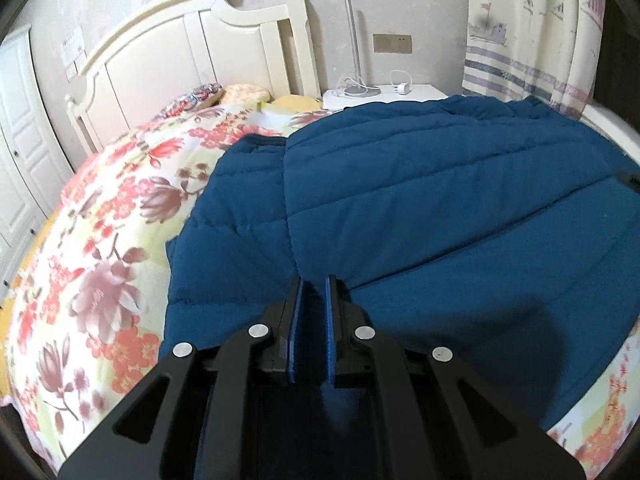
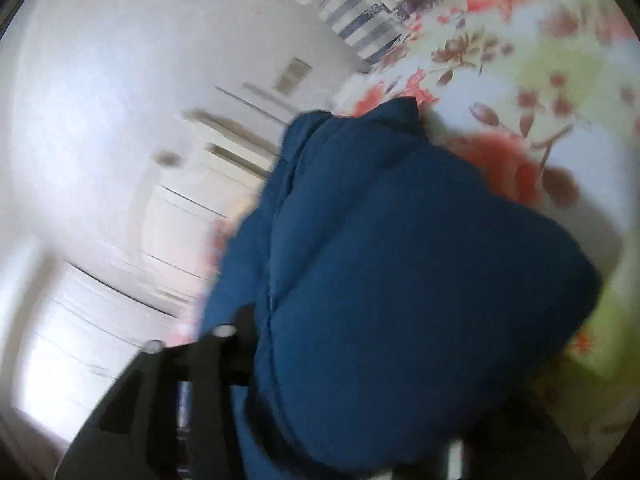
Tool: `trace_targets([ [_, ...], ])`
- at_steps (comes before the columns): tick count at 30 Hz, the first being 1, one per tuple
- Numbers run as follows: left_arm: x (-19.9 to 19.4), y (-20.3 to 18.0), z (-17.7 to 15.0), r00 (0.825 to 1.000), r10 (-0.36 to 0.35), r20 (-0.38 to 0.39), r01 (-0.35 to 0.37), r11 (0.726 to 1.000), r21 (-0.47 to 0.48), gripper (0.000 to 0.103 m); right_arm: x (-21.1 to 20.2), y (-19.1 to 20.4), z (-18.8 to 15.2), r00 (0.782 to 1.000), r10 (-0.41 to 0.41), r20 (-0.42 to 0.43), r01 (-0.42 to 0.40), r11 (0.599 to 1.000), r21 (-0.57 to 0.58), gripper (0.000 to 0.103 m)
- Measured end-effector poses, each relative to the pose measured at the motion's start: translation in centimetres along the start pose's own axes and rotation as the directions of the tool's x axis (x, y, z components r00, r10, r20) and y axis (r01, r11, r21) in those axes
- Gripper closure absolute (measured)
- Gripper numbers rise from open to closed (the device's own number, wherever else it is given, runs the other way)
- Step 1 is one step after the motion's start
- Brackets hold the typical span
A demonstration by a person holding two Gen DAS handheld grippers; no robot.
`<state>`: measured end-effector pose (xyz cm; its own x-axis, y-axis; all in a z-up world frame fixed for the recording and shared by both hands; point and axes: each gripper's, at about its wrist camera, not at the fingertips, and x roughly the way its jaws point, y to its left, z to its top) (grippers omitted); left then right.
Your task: Fold large clothes
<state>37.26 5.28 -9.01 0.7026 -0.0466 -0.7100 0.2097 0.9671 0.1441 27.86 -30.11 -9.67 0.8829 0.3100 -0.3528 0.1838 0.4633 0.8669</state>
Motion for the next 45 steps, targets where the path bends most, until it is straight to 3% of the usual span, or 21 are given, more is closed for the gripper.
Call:
trace_targets([
  [4, -0.8, -2.3, 1.1, 0.997, 0.072, -0.01, -0.071, 0.997, 0.043, 0.101, -3.4, 0.3, -0.4, 0.995, 0.085, 0.044, -0.083, 0.996, -0.044, 0.077],
  [7, -3.1, -5.9, 3.5, 0.996, -0.073, 0.05, 0.072, 0.997, 0.026, 0.101, -6.7, 1.0, -0.4, 0.992, 0.075, 0.104, -0.061, 0.99, -0.13, 0.077],
  [10, -5.0, -11.7, 5.6, 0.981, -0.167, 0.103, 0.156, 0.982, 0.108, 0.101, -10.1, 0.8, 0.1, 0.985, 0.064, 0.161, -0.037, 0.986, -0.16, 0.077],
  [15, -8.2, -21.9, 3.5, 0.926, -0.363, 0.107, 0.324, 0.906, 0.272, 0.101, -14.8, 0.4, 1.0, 0.971, -0.013, 0.238, 0.068, 0.972, -0.227, 0.077],
  [19, -8.5, -28.0, -2.5, 0.965, -0.198, 0.17, 0.097, 0.877, 0.471, 0.101, -15.5, 1.7, 0.2, 0.961, -0.09, 0.261, 0.176, 0.928, -0.329, 0.076],
  [20, -8.6, -27.7, -2.5, 0.965, -0.211, 0.157, 0.116, 0.877, 0.465, 0.101, -15.5, 2.9, -0.2, 0.957, -0.102, 0.271, 0.203, 0.902, -0.38, 0.076],
  [22, -9.1, -24.8, -1.7, 0.937, -0.346, 0.058, 0.297, 0.87, 0.393, 0.101, -15.8, 5.3, -1.3, 0.949, -0.113, 0.293, 0.245, 0.851, -0.465, 0.076],
  [25, -9.8, -16.3, -0.2, 0.794, -0.608, -0.029, 0.606, 0.786, 0.122, 0.101, -14.2, 11.4, -4.5, 0.932, -0.127, 0.34, 0.332, 0.674, -0.66, 0.076],
  [27, -9.5, -9.7, 0.2, 0.752, -0.659, 0.02, 0.659, 0.75, -0.054, 0.101, -12.6, 15.2, -7.8, 0.925, -0.131, 0.358, 0.371, 0.523, -0.767, 0.075],
  [28, -9.2, -5.8, 0.2, 0.752, -0.657, 0.06, 0.657, 0.738, -0.152, 0.101, -11.8, 16.8, -9.4, 0.923, -0.128, 0.362, 0.379, 0.457, -0.805, 0.075],
  [30, -8.7, 1.8, -0.3, 0.767, -0.626, 0.141, 0.633, 0.702, -0.325, 0.101, -8.8, 20.1, -14.6, 0.926, -0.125, 0.357, 0.377, 0.264, -0.888, 0.073],
  [31, -8.7, 5.0, -0.7, 0.788, -0.591, 0.174, 0.607, 0.696, -0.384, 0.101, -7.3, 21.1, -16.1, 0.926, -0.13, 0.355, 0.375, 0.192, -0.907, 0.072],
  [32, -8.8, 8.1, -1.4, 0.82, -0.537, 0.199, 0.565, 0.703, -0.431, 0.101, -5.1, 22.0, -19.6, 0.926, -0.14, 0.35, 0.361, 0.062, -0.931, 0.071],
  [33, -9.0, 10.0, -1.9, 0.839, -0.502, 0.212, 0.539, 0.706, -0.459, 0.101, -3.9, 22.7, -22.3, 0.927, -0.148, 0.344, 0.344, -0.027, -0.939, 0.069],
  [34, -9.3, 11.6, -2.6, 0.85, -0.477, 0.224, 0.522, 0.703, -0.483, 0.101, -2.2, 22.6, -25.1, 0.929, -0.161, 0.333, 0.317, -0.119, -0.941, 0.067],
  [36, -9.5, 14.4, -3.8, 0.863, -0.449, 0.234, 0.501, 0.696, -0.515, 0.101, 2.1, 20.7, -32.3, 0.917, -0.236, 0.321, 0.216, -0.383, -0.898, 0.052],
  [37, -9.5, 14.9, -4.2, 0.868, -0.442, 0.227, 0.492, 0.7, -0.518, 0.101, 3.6, 19.1, -35.4, 0.901, -0.23, 0.368, 0.206, -0.52, -0.829, 0.052],
  [38, -9.5, 15.0, -4.3, 0.87, -0.442, 0.217, 0.487, 0.708, -0.511, 0.101, 4.4, 18.1, -37.1, 0.884, -0.187, 0.429, 0.241, -0.603, -0.76, 0.052],
  [39, -9.5, 14.6, -4.3, 0.869, -0.449, 0.21, 0.49, 0.716, -0.497, 0.101, 4.6, 18.0, -37.6, 0.878, -0.183, 0.443, 0.253, -0.608, -0.752, 0.052],
  [41, -9.9, 13.3, -3.3, 0.854, -0.483, 0.194, 0.517, 0.746, -0.419, 0.101, 4.3, 18.5, -36.8, 0.882, -0.212, 0.421, 0.243, -0.56, -0.792, 0.049],
  [45, -11.3, 8.0, 2.3, 0.822, -0.544, 0.169, 0.568, 0.804, -0.174, 0.101, 3.3, 18.3, -36.8, 0.892, -0.192, 0.409, 0.231, -0.583, -0.779, 0.047],
])
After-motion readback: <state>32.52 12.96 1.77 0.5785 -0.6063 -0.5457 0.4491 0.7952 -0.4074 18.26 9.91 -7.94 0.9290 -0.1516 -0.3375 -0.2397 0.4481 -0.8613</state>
